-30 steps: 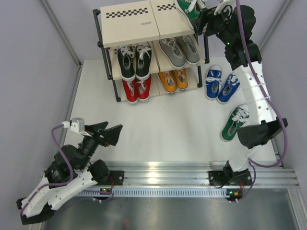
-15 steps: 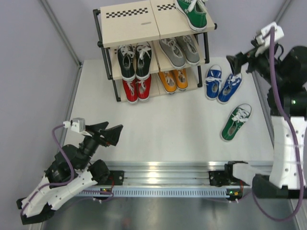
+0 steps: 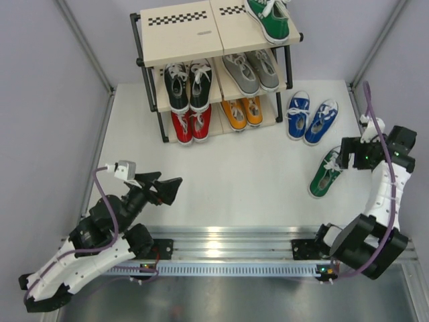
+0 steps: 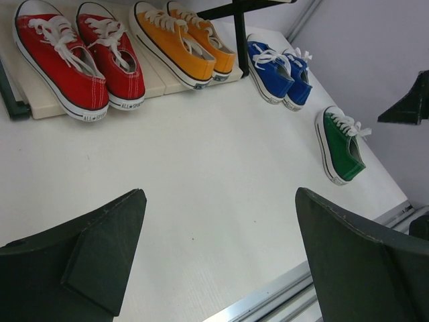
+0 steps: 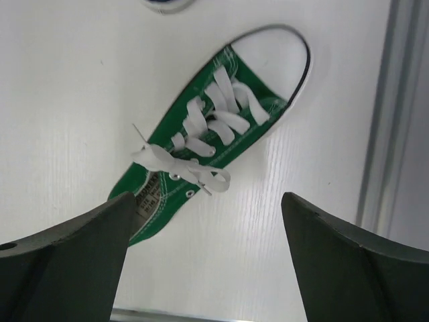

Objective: Place and organize the shoes onto the shoe shelf
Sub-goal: Pick up the shoe at the center of the board.

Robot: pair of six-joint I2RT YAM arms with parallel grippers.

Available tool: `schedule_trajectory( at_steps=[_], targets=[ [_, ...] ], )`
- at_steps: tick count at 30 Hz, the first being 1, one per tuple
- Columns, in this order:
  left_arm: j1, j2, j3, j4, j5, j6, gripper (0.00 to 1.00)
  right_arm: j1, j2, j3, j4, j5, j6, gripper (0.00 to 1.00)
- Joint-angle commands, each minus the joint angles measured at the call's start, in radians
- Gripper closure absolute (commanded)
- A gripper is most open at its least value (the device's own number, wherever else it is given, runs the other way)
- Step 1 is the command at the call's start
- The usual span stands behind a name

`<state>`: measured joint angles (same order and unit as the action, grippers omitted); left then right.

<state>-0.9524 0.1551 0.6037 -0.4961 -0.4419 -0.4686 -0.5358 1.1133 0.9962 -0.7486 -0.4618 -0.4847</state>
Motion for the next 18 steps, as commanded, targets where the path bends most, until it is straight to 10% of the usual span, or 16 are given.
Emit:
schedule_trajectory(
  at_steps=[1, 13, 18],
  targets=[
    [0.001, 0.018, -0.002, 0.004, 0.026, 0.018, 0.02, -0.047, 0.051, -0.059, 0.052, -0.002, -0.035, 0.11],
    [0.001, 0.047, -0.002, 0.005, 0.040, 0.015, 0.02, -0.030, 0.407, -0.068, 0.210, 0.026, -0.006, 0.21],
    [0.001, 0.057, -0.002, 0.008, 0.046, 0.015, 0.02, 0.008, 0.483, -0.070, 0.253, 0.060, -0.023, 0.48]
  ],
)
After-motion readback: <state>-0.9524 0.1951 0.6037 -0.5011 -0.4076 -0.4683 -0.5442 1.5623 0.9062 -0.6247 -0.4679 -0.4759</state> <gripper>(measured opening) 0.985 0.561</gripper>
